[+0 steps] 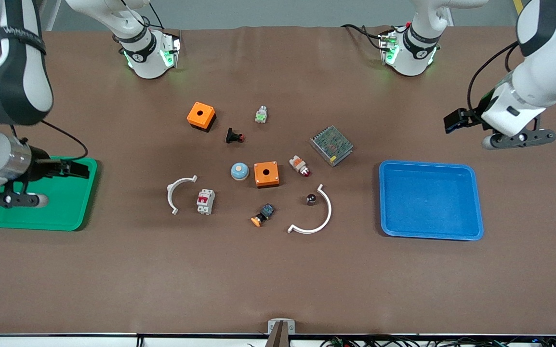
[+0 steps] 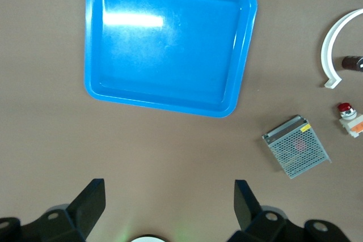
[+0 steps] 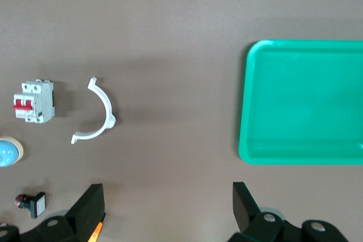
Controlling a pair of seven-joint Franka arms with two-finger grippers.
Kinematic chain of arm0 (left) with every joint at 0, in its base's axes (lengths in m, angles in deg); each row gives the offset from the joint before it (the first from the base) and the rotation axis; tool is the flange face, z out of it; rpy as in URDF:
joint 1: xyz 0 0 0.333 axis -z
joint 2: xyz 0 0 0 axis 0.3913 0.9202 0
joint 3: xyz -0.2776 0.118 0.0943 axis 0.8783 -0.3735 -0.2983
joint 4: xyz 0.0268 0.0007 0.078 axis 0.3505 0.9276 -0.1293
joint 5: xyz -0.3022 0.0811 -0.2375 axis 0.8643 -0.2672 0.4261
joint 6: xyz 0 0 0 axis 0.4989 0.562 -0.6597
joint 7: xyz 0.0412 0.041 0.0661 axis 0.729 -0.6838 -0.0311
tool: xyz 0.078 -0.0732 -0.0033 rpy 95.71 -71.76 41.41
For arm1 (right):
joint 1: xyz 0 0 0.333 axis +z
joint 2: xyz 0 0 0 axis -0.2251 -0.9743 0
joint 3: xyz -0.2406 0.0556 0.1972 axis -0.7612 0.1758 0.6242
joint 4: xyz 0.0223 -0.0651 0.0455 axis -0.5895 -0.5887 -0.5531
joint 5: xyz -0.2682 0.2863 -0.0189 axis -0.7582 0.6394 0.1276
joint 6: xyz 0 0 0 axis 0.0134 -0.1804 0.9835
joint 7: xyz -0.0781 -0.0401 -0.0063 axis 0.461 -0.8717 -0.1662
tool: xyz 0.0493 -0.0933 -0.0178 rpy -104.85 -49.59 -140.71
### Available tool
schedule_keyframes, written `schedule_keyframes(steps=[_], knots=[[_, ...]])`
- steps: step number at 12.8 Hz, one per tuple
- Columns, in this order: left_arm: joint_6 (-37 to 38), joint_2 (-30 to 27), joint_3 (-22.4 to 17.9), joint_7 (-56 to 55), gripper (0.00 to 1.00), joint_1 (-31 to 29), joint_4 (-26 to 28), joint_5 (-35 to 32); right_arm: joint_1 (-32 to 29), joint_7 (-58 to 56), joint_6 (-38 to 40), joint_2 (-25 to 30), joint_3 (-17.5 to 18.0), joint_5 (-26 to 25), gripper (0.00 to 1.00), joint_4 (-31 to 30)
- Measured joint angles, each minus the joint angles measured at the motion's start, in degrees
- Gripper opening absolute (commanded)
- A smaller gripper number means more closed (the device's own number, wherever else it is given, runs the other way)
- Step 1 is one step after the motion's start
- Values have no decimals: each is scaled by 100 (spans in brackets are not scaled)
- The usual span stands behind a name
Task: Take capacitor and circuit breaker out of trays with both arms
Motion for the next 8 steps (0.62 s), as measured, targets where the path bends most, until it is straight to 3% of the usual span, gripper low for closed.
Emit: schedule_keyframes(steps=[3,8], knots=[[-39,-217,-3,297,100,-252,86,-1,-227,-284,127,400,1,-7,100,-228],[-98,-297,-8,298,100,-264,-230,-1,-528,-538,125,412,2,-9,100,-259]])
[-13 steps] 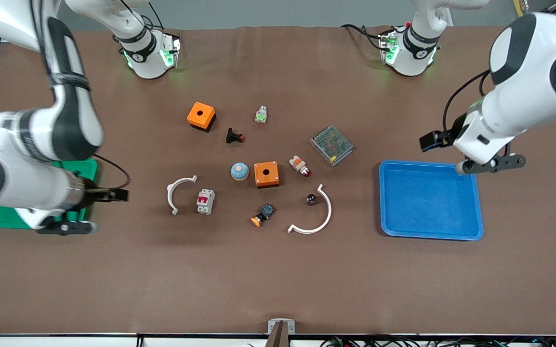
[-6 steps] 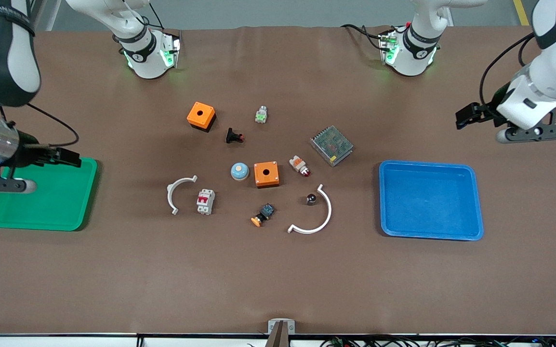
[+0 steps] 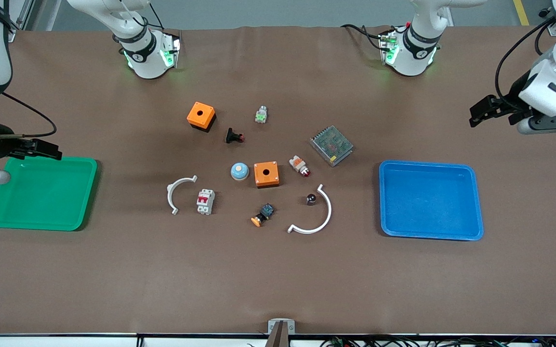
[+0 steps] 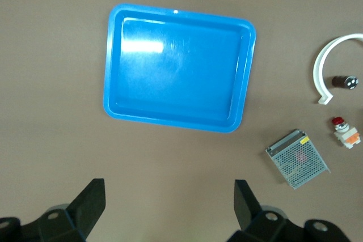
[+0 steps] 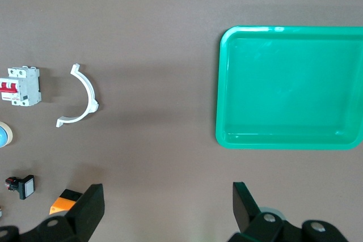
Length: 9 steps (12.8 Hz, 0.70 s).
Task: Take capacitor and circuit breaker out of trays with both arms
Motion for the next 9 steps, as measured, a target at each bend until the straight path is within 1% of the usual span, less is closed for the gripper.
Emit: schedule_keyframes(steps=[3,5,6,9], knots=[[210,-24,-9,6,100,-113,-184,0,-70,-33,-34,-1,0,-2,100,68],[210,20,-16,14,100,-170,-307,0,-90,-33,176,-12,1,-3,100,329],[205,111,-16,14,100,-175,-470,0,-101,-33,284,-16,1,-2,100,477],[203,587,-14,14,100,-174,-1235,0,-110,-36,431,-19,1,-2,100,763]])
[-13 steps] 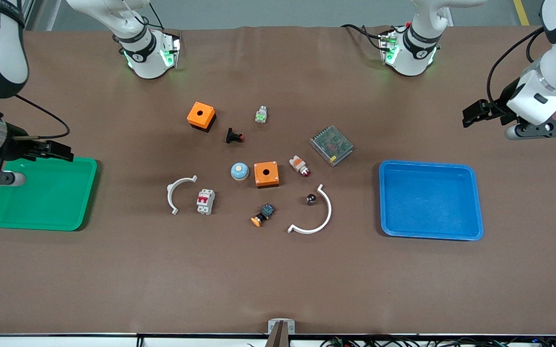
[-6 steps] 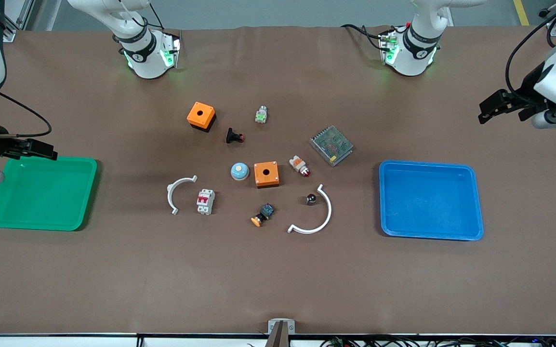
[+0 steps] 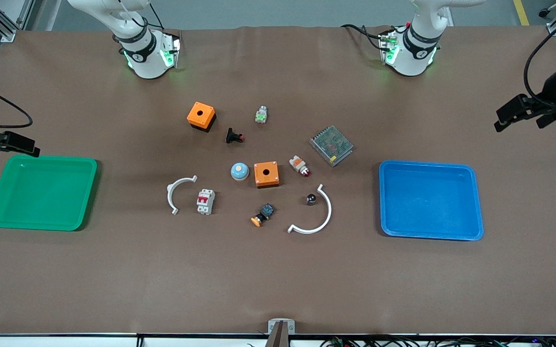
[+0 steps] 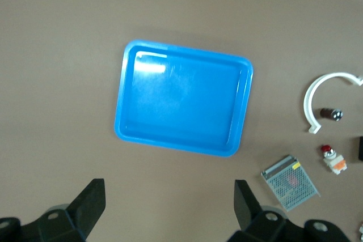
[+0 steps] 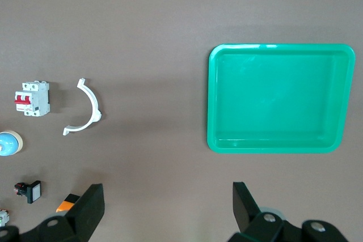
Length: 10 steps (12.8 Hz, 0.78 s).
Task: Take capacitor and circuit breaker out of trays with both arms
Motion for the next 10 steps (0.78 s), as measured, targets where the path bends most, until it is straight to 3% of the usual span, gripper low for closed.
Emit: schedule_keyframes(steps=[3,10], knots=[[6,307,8,0,100,7,-411,0,-2,-9,407,1,1,0,100,129],[13,345,35,0,100,18,-470,0,-44,-48,727,434,110,1,100,115]])
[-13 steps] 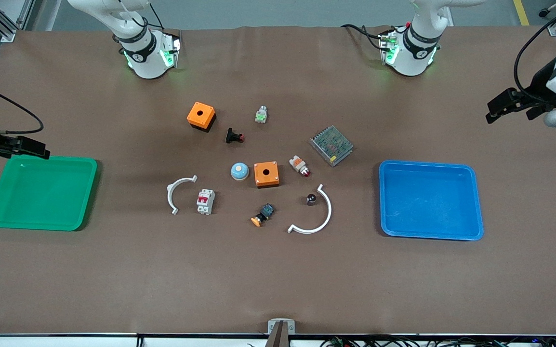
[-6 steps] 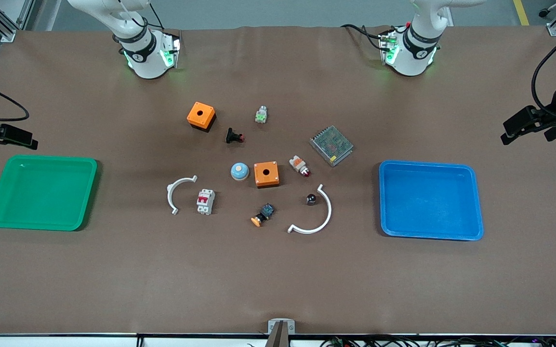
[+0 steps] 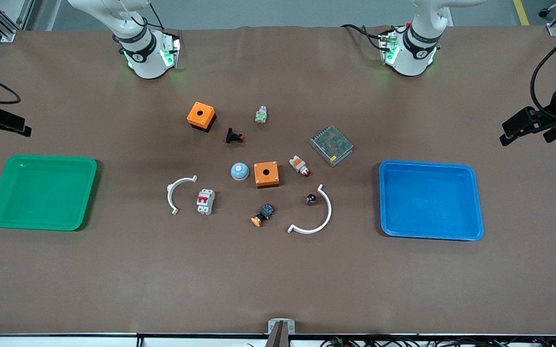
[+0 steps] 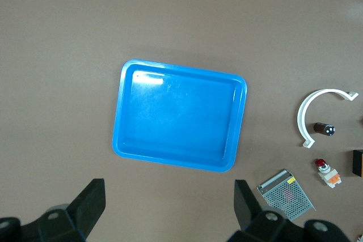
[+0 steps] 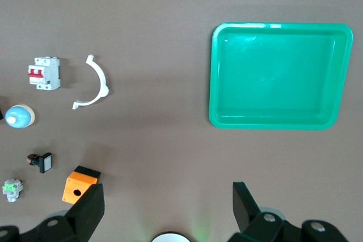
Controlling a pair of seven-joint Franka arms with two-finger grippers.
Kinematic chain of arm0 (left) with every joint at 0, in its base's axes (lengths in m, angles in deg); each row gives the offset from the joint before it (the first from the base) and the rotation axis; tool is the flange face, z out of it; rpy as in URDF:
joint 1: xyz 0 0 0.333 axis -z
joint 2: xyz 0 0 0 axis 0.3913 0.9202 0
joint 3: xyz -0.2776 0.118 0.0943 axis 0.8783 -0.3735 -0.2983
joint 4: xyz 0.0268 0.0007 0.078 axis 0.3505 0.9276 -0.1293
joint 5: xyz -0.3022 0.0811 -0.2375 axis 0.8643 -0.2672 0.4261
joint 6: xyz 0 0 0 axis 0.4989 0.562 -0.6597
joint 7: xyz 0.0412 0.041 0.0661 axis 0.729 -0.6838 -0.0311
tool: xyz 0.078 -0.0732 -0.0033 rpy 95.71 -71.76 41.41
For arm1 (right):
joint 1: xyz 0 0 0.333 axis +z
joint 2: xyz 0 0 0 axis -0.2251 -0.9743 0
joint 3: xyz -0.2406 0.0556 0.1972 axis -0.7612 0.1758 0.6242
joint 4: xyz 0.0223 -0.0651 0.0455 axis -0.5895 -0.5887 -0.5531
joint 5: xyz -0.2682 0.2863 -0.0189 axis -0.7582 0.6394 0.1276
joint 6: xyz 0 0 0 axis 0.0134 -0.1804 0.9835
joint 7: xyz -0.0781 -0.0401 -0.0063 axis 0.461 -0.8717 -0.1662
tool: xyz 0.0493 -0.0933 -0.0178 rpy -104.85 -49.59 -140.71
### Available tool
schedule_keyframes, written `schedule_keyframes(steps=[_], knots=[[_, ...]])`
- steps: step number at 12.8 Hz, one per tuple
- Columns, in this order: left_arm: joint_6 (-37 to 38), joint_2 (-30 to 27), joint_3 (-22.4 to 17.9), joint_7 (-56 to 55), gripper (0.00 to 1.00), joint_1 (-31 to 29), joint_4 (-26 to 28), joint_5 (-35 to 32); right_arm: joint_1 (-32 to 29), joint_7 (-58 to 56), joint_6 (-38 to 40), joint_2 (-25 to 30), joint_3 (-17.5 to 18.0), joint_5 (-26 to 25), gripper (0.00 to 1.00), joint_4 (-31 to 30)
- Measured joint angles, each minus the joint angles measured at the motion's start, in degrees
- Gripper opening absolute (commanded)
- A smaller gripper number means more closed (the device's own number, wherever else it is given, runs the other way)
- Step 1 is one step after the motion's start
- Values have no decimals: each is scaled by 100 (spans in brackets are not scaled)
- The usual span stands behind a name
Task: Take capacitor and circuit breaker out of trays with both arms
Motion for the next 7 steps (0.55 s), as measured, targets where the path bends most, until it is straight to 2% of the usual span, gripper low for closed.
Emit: schedule_keyframes(steps=[7], knots=[[6,0,6,0,100,5,-16,0,-7,0,-23,444,8,0,100,-397]])
